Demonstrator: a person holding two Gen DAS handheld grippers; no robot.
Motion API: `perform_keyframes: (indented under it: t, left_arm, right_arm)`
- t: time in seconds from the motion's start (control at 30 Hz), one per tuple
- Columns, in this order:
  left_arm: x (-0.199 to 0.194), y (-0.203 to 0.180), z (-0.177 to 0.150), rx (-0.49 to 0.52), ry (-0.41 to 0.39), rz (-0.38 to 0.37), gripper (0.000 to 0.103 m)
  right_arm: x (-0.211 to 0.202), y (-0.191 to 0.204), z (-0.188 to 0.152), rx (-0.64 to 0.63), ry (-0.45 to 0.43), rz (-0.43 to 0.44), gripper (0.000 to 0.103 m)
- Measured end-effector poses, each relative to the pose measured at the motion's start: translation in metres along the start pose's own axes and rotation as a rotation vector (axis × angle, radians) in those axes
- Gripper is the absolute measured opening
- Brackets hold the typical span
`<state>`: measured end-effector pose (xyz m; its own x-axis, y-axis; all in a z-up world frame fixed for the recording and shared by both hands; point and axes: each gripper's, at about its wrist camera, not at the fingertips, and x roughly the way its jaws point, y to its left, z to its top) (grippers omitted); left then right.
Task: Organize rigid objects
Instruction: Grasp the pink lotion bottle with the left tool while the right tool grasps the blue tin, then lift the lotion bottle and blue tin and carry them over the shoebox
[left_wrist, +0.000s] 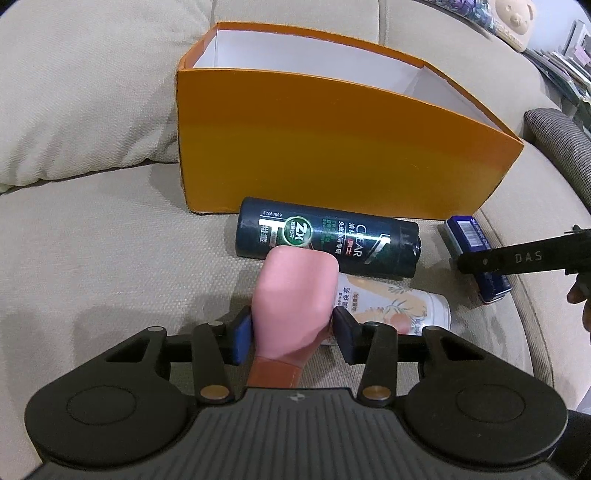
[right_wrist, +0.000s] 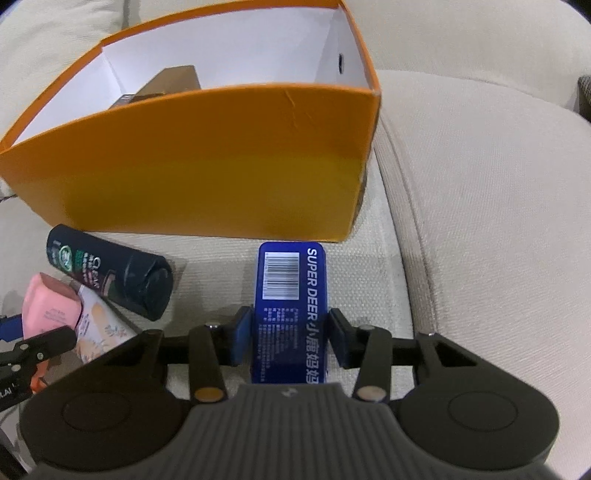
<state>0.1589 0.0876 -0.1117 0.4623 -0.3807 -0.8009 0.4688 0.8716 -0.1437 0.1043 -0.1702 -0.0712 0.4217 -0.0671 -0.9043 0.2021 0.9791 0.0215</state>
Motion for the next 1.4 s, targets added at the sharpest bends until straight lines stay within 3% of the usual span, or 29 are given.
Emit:
perform_keyframes:
  t: [0.67,1.07,1.4]
  left_arm:
    - [-0.032,0.007,-0.015,-0.039,-0.033,0.009,0.051]
    - [-0.067,0.004,-0.024,-0.033,-0.058,0.043,0.051]
    - [-0.1,0.003,-0.032,-0.019,-0.112,0.066,0.051]
  right_arm:
    - [-0.041,-0.001,-0.017,-0.014,-0.01,0.047,0.046]
    - [-0.079,0.042,-0.047,-0.073,-0.08,0.113,0.046]
    - [-0.102,0.068,-0.051,-0.123,-0.135,0.162,0.046]
